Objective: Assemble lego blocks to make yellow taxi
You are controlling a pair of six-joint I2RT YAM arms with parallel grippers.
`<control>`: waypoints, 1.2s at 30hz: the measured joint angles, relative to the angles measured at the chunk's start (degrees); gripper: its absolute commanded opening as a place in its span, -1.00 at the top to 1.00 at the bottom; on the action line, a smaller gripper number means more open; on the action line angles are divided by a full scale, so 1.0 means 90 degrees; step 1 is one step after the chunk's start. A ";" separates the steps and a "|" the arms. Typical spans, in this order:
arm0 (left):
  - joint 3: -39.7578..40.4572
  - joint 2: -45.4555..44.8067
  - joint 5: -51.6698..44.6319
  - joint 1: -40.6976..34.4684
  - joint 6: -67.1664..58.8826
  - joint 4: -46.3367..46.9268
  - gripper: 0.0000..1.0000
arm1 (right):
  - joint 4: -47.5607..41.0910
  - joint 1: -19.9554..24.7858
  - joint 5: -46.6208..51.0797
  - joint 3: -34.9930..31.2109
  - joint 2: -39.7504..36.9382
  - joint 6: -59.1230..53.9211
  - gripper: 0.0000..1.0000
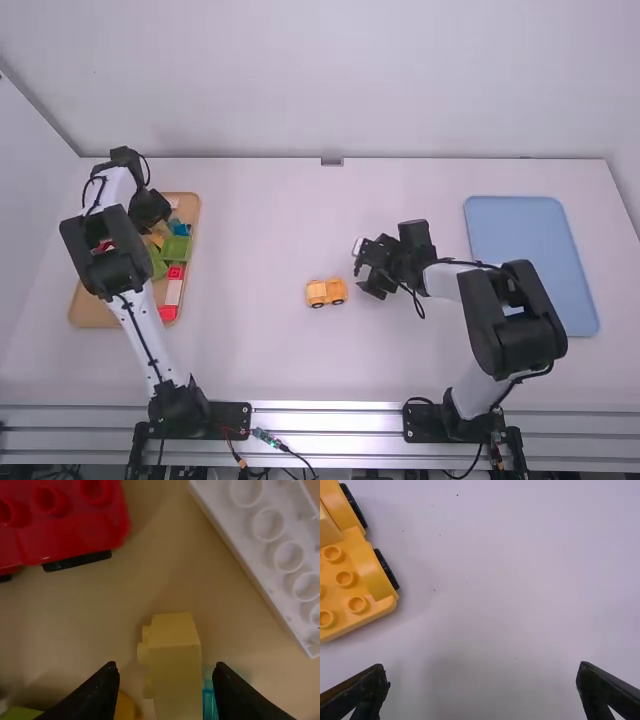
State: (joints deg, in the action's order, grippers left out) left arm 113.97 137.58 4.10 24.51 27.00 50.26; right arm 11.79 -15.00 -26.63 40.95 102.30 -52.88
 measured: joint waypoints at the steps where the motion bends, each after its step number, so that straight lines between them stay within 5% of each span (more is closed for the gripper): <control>1: 0.0000 0.0002 0.0002 -0.0002 0.0029 0.0000 0.08 | 0.0000 0.0000 0.0000 0.0000 0.0000 -0.0007 -0.98; 28: -0.0294 0.0002 -0.0075 -0.0005 0.0100 -0.0454 0.32 | -0.0002 0.0000 0.0000 0.0000 0.0000 -0.0005 -0.98; 36: -0.0296 0.0002 -0.0100 -0.0002 0.0121 -0.0500 0.56 | 0.0000 0.0000 -0.0002 0.0000 -0.0002 0.0000 -0.98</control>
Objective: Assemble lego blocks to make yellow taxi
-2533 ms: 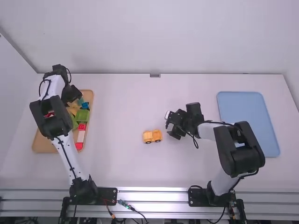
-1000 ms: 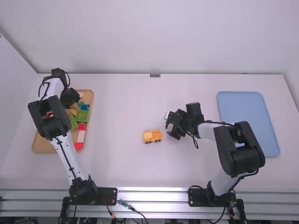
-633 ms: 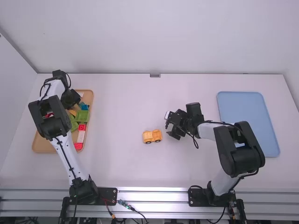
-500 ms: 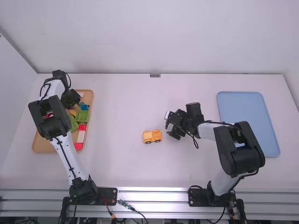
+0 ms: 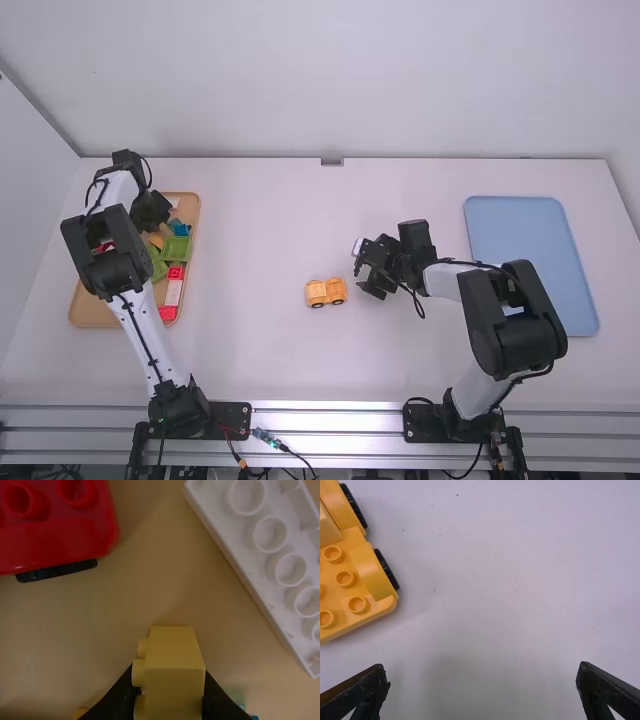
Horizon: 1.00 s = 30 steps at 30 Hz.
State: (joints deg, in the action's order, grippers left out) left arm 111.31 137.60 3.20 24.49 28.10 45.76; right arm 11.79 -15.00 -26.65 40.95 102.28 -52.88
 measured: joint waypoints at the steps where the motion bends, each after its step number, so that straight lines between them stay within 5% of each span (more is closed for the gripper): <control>1: 0.0000 0.0000 0.0000 -0.0002 0.0002 -0.0007 0.62 | 0.0000 0.0000 0.0002 0.0000 0.0000 -0.0005 -0.98; 6: 0.0000 0.0000 -0.0015 -0.0002 0.0005 -0.0032 0.95 | 0.0000 0.0000 0.0000 0.0000 0.0002 -0.0007 -0.98; 15: 0.0017 0.0000 -0.0027 -0.0002 -0.0022 -0.0066 0.96 | 0.0384 0.0000 -0.0002 -0.0007 0.0002 0.0223 -0.98; 21: 0.0782 -0.0032 -0.0063 -0.0015 -0.0457 0.0850 0.97 | 0.0923 0.0022 -0.0002 0.0007 0.0002 0.1134 -0.98; 30: 0.1166 -0.1069 0.0505 -0.0787 -0.0947 0.1100 0.97 | -0.0704 0.0330 -0.0476 0.1129 0.0002 0.2183 -0.98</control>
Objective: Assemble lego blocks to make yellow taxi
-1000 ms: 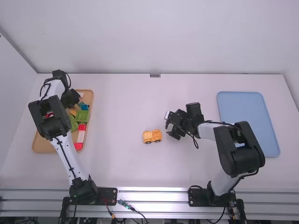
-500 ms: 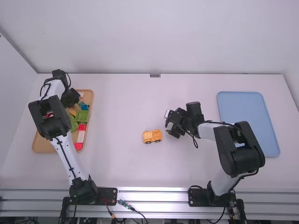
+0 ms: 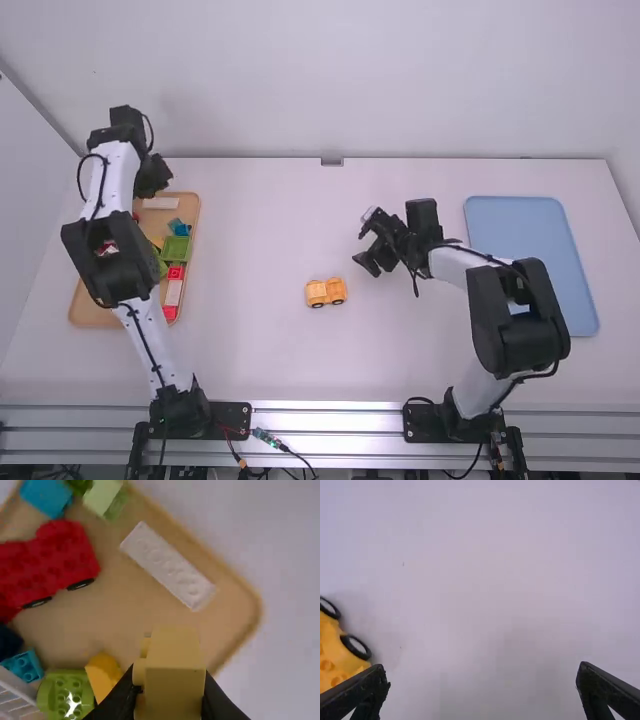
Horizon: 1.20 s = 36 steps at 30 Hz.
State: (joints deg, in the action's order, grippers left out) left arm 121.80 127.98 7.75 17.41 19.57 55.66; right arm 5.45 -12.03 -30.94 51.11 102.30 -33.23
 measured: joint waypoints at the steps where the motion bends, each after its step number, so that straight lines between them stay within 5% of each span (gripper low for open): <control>1: -0.0155 -0.0345 0.0066 -0.0335 -0.0136 -0.0240 0.97 | -0.0253 0.0032 -0.0090 0.0243 0.0000 0.0044 -0.98; 7: -0.1610 -0.1736 0.0194 -0.1668 -0.0648 -0.1491 0.97 | -0.0729 0.0051 -0.0284 0.0879 0.0000 0.0253 -0.98; 16: -0.6278 -0.4454 0.0124 -0.3640 -0.3121 -0.4602 0.97 | -0.1197 0.0197 -0.1061 0.1224 0.0000 0.0704 -0.98; 24: -0.9678 -0.7014 -0.1117 -0.4456 -0.5450 -0.6608 0.97 | -0.1885 0.0658 -0.3286 0.1326 0.0000 0.0947 -0.98; 29: -1.0197 -0.7970 -0.1940 -0.4452 -0.5814 -0.6220 0.97 | -0.2278 0.0163 -0.3706 0.1326 0.0000 0.0984 -0.98; 36: -1.0200 -0.8063 -0.2249 -0.4454 -0.6147 -0.5782 0.97 | -0.2225 -0.0644 -0.3735 0.1326 0.0000 0.1433 -1.00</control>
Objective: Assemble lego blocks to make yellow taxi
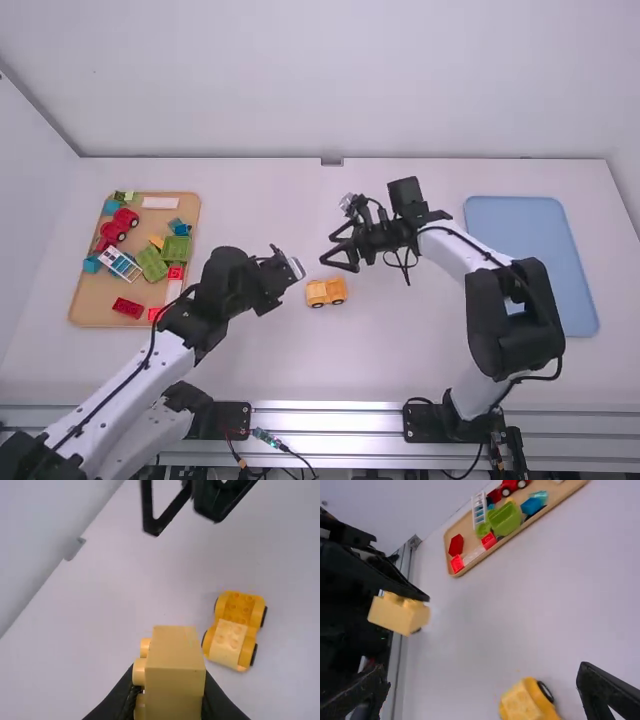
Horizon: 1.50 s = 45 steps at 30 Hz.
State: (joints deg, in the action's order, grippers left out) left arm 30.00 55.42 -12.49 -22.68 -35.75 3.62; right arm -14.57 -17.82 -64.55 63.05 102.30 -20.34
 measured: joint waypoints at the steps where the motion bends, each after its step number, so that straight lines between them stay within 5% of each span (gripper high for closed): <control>1: 0.0015 0.0070 0.0010 0.0000 -0.0039 0.0012 0.97 | 0.0056 -0.0107 0.0080 0.0000 0.0000 0.0134 -1.00; 13: 0.0622 0.1494 0.0097 0.0000 -0.0236 -0.0418 0.97 | 0.0274 -0.0393 0.0384 0.0000 0.0000 0.0916 -0.74; 23: 0.0746 0.1637 -0.0070 -0.0024 -0.0520 -0.0695 0.97 | 0.0454 -0.0415 0.0384 0.0000 0.0000 0.1314 -0.36; 36: 0.0746 0.1634 -0.0119 -0.0024 -0.0534 -0.0843 0.97 | 0.0554 -0.0425 0.0381 -0.0002 0.0000 0.1528 -0.44; 45: 0.0746 0.1642 -0.0051 -0.0209 -0.0537 -0.0845 0.97 | 0.0673 -0.0627 0.0379 0.0000 0.0000 0.1569 -0.22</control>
State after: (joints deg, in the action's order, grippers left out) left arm 36.71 70.19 -12.95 -24.56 -40.58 -3.99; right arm -8.51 -23.46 -61.14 63.05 102.30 -6.22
